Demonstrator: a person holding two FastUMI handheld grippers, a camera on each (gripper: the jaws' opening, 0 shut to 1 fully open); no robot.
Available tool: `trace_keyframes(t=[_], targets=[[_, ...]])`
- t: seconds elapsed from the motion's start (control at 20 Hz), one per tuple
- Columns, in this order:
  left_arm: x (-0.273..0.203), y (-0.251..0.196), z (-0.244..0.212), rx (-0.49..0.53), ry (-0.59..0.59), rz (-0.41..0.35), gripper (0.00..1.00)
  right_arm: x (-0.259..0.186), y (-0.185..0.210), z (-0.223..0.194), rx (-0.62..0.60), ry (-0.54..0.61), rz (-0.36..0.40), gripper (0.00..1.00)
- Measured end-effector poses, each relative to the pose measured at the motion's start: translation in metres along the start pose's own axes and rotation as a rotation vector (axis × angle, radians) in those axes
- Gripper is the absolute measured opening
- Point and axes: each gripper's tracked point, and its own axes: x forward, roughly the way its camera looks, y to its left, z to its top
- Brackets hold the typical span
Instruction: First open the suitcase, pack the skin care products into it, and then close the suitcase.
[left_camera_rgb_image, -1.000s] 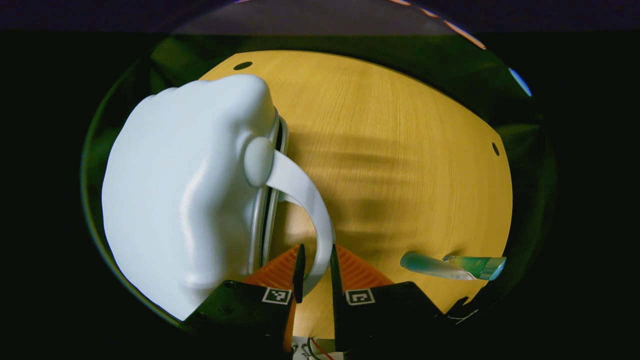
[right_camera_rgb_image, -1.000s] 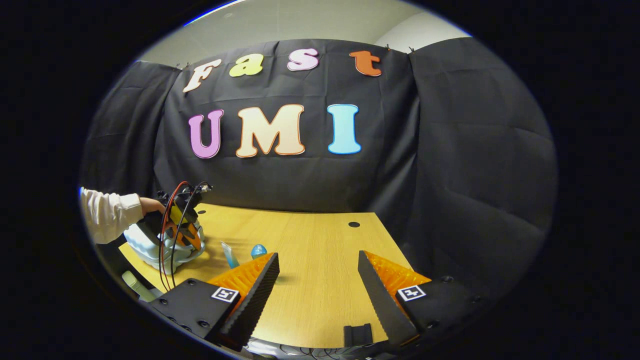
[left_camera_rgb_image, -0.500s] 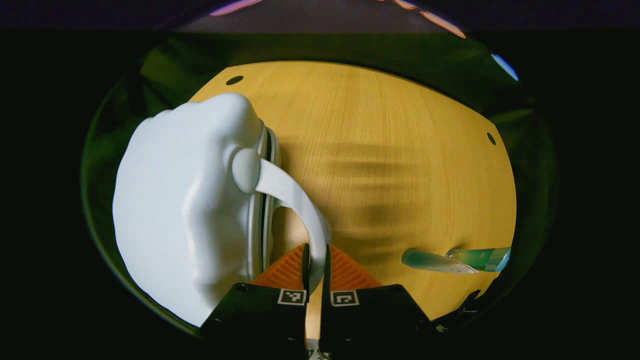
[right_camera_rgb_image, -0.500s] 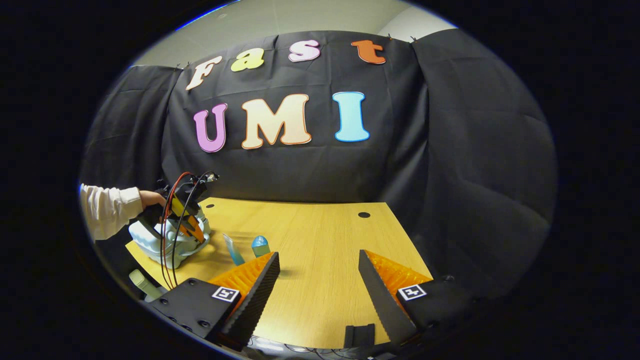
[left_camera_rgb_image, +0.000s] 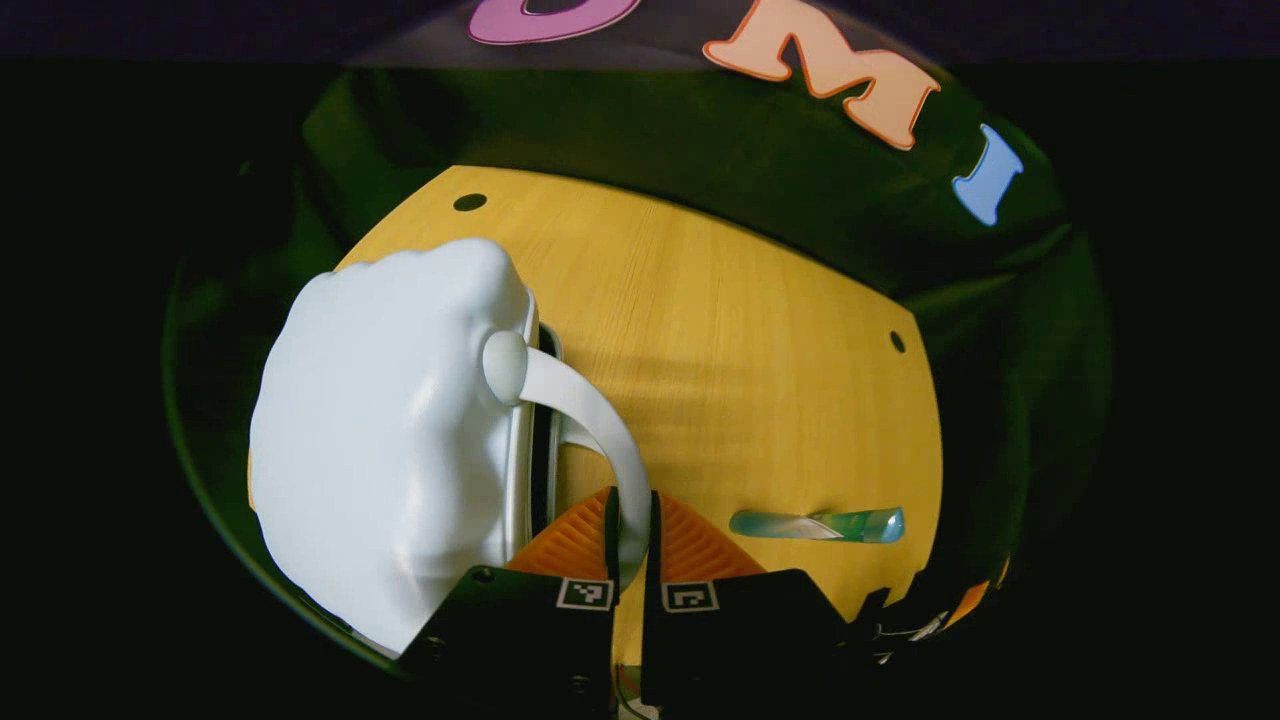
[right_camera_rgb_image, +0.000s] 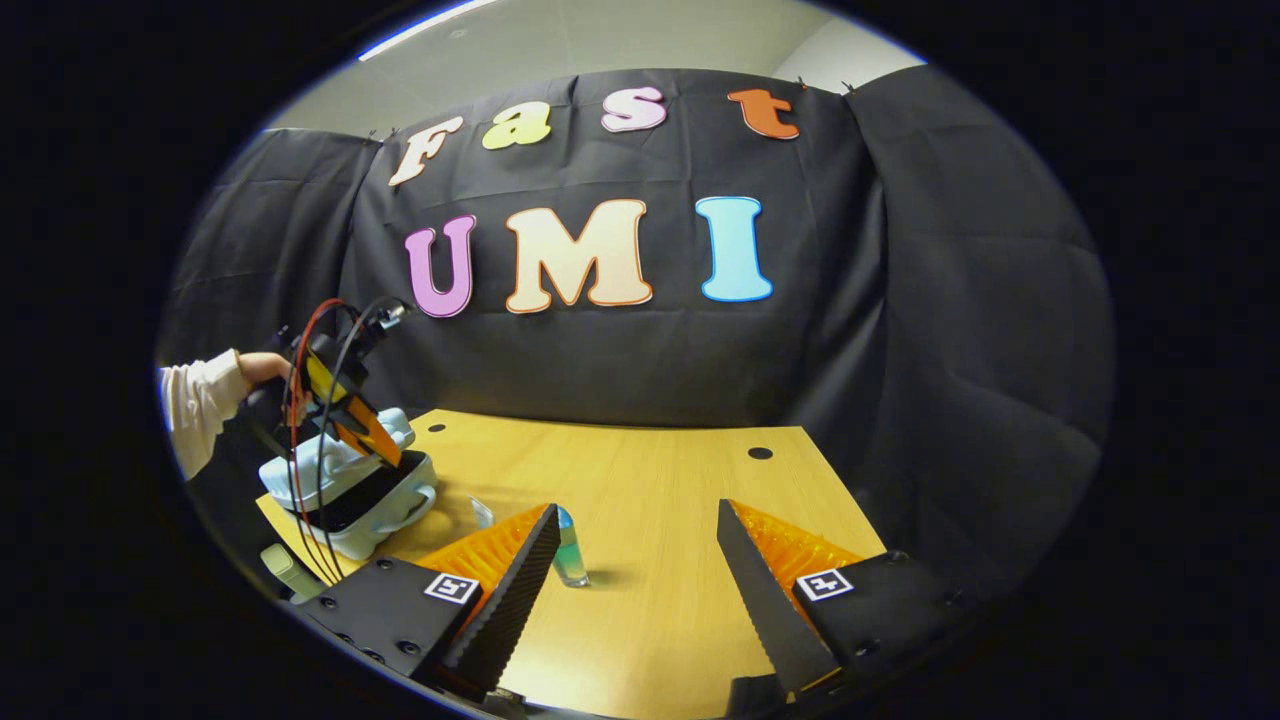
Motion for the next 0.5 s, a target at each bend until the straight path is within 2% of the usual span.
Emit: trace_keyframes(t=[0.25,0.5], targets=[[-0.050,-0.002,0.031,-0.045,-0.104,-0.131,0.04,0.008,0.050,0.012,0.014,-0.028,-0.023,0.99],[-0.084,0.017,0.053,-0.072,-0.185,-0.208,0.03,0.013,0.096,0.026,0.015,-0.062,-0.053,0.99]])
